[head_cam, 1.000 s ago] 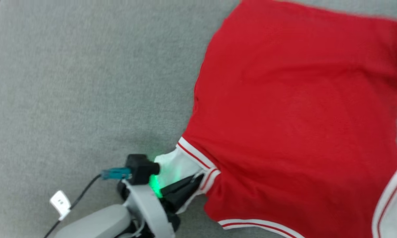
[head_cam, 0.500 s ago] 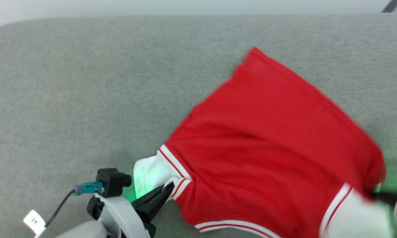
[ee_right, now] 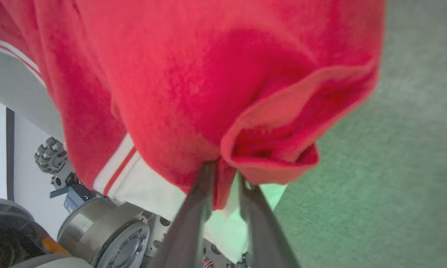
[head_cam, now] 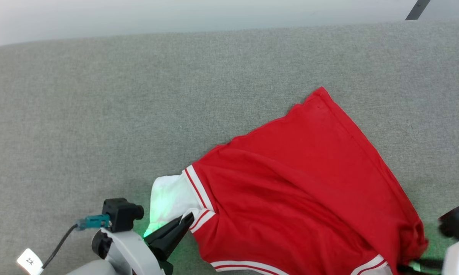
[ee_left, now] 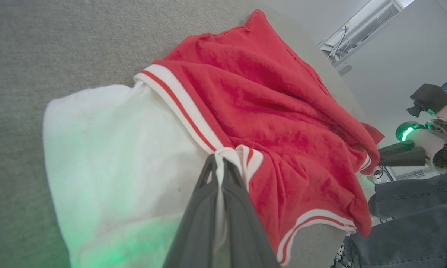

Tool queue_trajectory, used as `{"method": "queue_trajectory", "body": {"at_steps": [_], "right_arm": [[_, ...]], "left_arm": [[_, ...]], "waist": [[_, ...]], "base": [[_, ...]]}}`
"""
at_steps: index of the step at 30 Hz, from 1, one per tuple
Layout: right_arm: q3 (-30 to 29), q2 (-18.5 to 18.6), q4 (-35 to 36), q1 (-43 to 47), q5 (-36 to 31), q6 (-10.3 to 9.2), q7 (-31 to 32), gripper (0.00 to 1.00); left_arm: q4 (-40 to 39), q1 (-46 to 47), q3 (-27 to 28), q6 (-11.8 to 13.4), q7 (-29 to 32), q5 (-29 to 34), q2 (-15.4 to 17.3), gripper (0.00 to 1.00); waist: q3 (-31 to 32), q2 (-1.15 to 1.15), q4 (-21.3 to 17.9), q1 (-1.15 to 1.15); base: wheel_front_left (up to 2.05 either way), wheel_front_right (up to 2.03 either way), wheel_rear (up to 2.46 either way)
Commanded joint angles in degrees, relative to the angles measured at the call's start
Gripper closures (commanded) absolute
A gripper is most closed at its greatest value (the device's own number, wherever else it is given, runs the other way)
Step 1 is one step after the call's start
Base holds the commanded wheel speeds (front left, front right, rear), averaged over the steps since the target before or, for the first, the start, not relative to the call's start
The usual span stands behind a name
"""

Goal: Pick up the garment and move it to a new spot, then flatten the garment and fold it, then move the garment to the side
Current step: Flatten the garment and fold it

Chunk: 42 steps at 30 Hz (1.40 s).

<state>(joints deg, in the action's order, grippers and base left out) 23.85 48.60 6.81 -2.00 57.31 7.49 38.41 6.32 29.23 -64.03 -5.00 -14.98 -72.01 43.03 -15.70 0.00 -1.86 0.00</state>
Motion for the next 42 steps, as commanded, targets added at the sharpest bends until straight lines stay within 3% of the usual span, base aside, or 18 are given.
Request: {"method": "queue_trajectory", "body": {"at_steps": [1,8,12,16,22,27,35,36,37,38,42], "right_arm": [[-2.8,0.9,1.2,1.1,0.3,0.01,0.6,0.0],[-19.6,4.3,7.3,0.0,1.6,0.01,4.0,0.0],[-23.4,2.7,7.1,-6.2,-1.9,0.01,2.9,0.0],[-16.6,-2.5,2.4,-21.0,-12.1,0.01,-0.7,0.0],[-2.5,-7.5,-11.0,-37.2,-17.1,0.0,-1.4,0.0],[8.9,-7.6,-20.5,-45.1,-17.9,-0.01,-1.2,0.0],[20.6,-6.9,-30.2,-48.7,-12.6,0.0,-1.9,0.0],[22.2,-6.7,-30.5,-48.7,-11.2,0.02,-1.3,0.53],[23.6,-6.6,-30.5,-48.7,-10.0,0.02,-1.2,0.88],[24.7,-6.3,-30.7,-48.9,-8.9,0.07,-1.5,1.0],[25.8,-6.2,-31.8,-50.9,-5.8,0.08,-5.8,1.0]], "left_arm": [[-0.2,-0.6,0.1,0.2,-0.2,0.3,0.0,1.0],[0.1,-0.8,-0.2,-0.2,-0.2,0.8,-1.8,1.0],[0.7,0.3,-0.5,-0.6,-0.1,1.3,-3.1,1.0],[2.0,2.4,-0.9,-1.4,0.3,2.2,-5.2,1.0],[3.6,5.1,-1.3,-2.1,0.5,3.0,-7.6,1.0],[4.9,7.4,-2.0,-2.4,0.5,3.7,-9.6,1.0],[6.8,8.3,-3.0,-2.4,0.2,3.3,-10.8,1.0],[6.8,8.3,-3.1,-2.4,0.2,3.1,-10.7,1.0],[6.8,8.2,-3.0,-2.4,0.2,2.9,-10.5,1.0],[6.8,8.1,-2.8,-2.4,0.1,2.8,-10.3,1.0],[5.8,7.2,-1.0,-2.4,-0.2,1.4,-9.7,1.0]], "waist": [[0.1,0.0,0.1,0.0],[-0.1,0.0,2.0,0.0],[-0.8,0.0,3.5,0.0],[-2.8,0.0,6.5,0.0],[-6.4,0.0,9.8,0.0],[-9.0,0.0,12.3,0.0],[-10.1,0.0,13.7,0.0],[-9.9,0.0,13.6,0.0],[-9.7,0.0,13.4,0.0],[-9.5,0.0,13.2,0.0],[-8.1,0.0,12.0,0.0]], "base": [[0.0,0.0,0.0],[0.0,0.0,0.0],[0.0,0.0,0.0],[0.0,0.0,0.0],[0.0,0.0,0.0],[0.0,0.0,0.0],[0.0,0.0,0.0],[0.0,0.0,0.0],[0.0,0.0,0.0],[0.0,0.0,0.0],[0.0,0.0,0.0]]}}
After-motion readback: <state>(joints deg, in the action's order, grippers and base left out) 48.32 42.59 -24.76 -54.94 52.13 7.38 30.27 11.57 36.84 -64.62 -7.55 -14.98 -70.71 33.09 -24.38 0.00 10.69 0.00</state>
